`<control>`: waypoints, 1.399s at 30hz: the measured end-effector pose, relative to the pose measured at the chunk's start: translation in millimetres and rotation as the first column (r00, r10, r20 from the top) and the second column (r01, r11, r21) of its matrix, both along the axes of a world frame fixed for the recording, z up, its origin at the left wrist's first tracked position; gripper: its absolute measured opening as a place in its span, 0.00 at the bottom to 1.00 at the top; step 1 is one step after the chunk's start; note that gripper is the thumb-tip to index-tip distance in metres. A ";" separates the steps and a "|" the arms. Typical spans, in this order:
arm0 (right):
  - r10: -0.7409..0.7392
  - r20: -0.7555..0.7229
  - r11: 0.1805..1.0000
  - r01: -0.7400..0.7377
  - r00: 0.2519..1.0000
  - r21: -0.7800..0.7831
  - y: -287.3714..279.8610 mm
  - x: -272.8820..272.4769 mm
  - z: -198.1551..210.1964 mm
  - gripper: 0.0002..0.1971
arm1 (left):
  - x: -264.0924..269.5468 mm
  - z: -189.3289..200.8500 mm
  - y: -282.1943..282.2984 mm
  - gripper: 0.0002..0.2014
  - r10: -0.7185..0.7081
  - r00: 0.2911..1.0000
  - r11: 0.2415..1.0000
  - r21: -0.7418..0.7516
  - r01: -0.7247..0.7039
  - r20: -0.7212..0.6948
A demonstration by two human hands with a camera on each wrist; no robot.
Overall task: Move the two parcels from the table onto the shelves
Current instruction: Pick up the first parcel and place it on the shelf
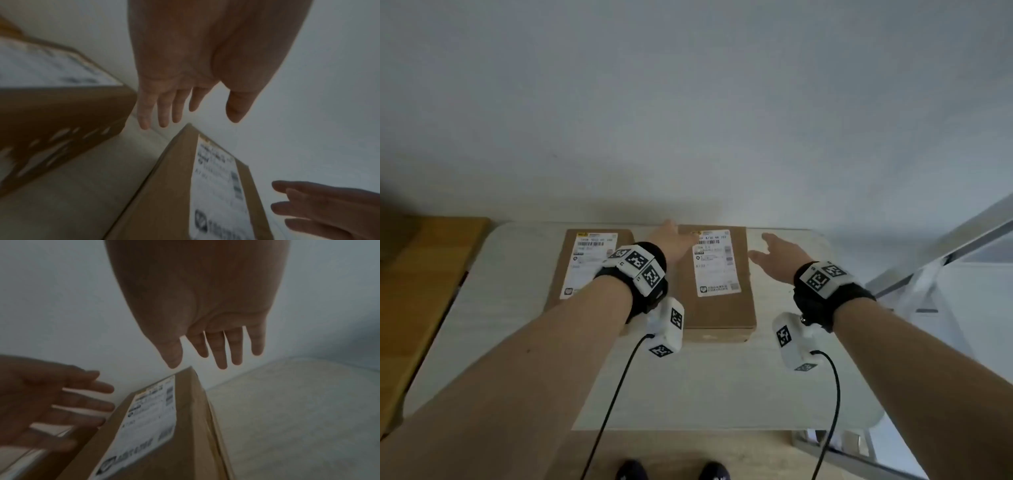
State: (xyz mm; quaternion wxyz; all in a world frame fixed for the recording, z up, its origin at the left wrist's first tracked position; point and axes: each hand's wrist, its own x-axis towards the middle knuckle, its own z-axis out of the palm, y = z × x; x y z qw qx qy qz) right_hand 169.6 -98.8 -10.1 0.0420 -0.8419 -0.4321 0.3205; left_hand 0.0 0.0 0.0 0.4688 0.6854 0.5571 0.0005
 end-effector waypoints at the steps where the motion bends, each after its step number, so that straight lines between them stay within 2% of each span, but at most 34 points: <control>1: -0.028 -0.037 0.999 0.027 0.999 -0.024 -2.4 0.1 -6.0 0.33 | 0.4 -4.4 -3.1 0.34 0.010 1.000 0.999 -0.035 -0.010 0.003; 5: -0.142 -0.246 0.990 0.133 0.959 -0.052 -13.8 -4.7 -25.5 0.32 | -1.6 -26.4 -10.7 0.33 0.054 0.998 0.988 -0.143 -0.056 -0.014; 8: -0.189 -0.422 0.980 0.197 0.887 -0.025 -20.8 -12.1 -30.7 0.25 | -1.5 -30.7 -16.4 0.30 0.132 0.991 0.960 -0.250 -0.123 0.020; 13: -0.240 -0.576 0.929 0.357 0.781 0.097 -21.7 -22.2 -34.4 0.22 | -0.9 -23.6 -21.6 0.25 0.199 0.976 0.949 -0.266 -0.170 0.084; 16: -0.259 -0.627 0.874 0.454 0.735 0.172 -21.1 -24.3 -23.3 0.23 | -5.5 -12.7 -22.9 0.25 0.226 0.962 0.958 -0.215 -0.192 0.151; 22: -0.246 -0.714 0.744 0.600 0.656 0.295 -27.2 -32.5 19.7 0.21 | -21.3 34.6 -30.5 0.23 0.156 0.943 0.987 -0.016 -0.158 0.295; 28: -0.146 -0.767 0.634 0.654 0.624 0.412 -39.6 -49.6 76.5 0.18 | -46.5 85.2 -42.3 0.23 0.220 0.866 0.960 0.055 -0.273 0.449; 33: -0.062 -0.770 0.597 0.642 0.635 0.481 -51.0 -62.5 113.0 0.11 | -70.2 121.6 -52.8 0.20 0.210 0.825 0.942 0.117 -0.314 0.524; 37: -0.010 -0.770 0.571 0.636 0.638 0.519 -56.3 -70.6 133.7 0.12 | -83.8 144.8 -61.1 0.19 0.209 0.801 0.935 0.125 -0.332 0.561; 42: 0.044 -0.774 0.576 0.617 0.631 0.536 -60.5 -80.4 150.9 0.13 | -100.0 167.5 -69.6 0.20 0.178 0.810 0.929 0.176 -0.326 0.559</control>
